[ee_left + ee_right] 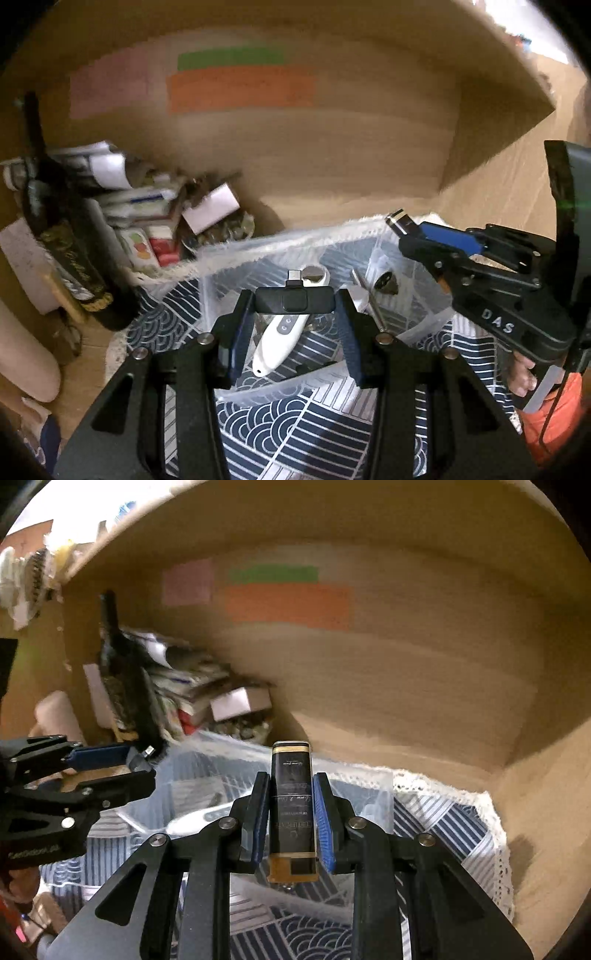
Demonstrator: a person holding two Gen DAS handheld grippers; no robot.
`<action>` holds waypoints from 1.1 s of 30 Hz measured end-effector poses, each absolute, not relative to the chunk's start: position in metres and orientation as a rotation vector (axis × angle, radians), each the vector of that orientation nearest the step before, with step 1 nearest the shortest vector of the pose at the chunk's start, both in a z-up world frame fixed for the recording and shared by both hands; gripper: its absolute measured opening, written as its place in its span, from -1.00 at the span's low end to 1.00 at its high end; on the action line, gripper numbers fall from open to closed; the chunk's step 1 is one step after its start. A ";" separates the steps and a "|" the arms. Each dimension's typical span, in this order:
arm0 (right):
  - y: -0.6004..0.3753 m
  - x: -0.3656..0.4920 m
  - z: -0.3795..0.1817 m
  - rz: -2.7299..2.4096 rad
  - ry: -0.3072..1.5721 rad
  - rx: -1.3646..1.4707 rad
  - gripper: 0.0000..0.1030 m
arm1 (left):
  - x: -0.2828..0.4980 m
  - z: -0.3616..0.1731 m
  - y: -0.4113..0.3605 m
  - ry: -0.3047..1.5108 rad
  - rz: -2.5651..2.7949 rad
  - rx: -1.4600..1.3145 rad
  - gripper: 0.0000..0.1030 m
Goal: Organize rigid objects
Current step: 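Carry the black-and-gold case into the clear box and open the right tool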
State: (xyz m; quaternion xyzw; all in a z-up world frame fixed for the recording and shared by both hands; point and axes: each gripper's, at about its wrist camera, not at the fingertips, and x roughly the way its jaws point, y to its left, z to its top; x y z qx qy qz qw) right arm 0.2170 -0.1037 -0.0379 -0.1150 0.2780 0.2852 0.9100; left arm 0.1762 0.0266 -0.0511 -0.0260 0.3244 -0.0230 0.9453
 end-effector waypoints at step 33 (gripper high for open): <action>-0.111 0.224 -0.047 0.577 0.634 -0.255 -0.29 | 0.179 -0.058 0.029 0.671 -0.049 -0.063 0.08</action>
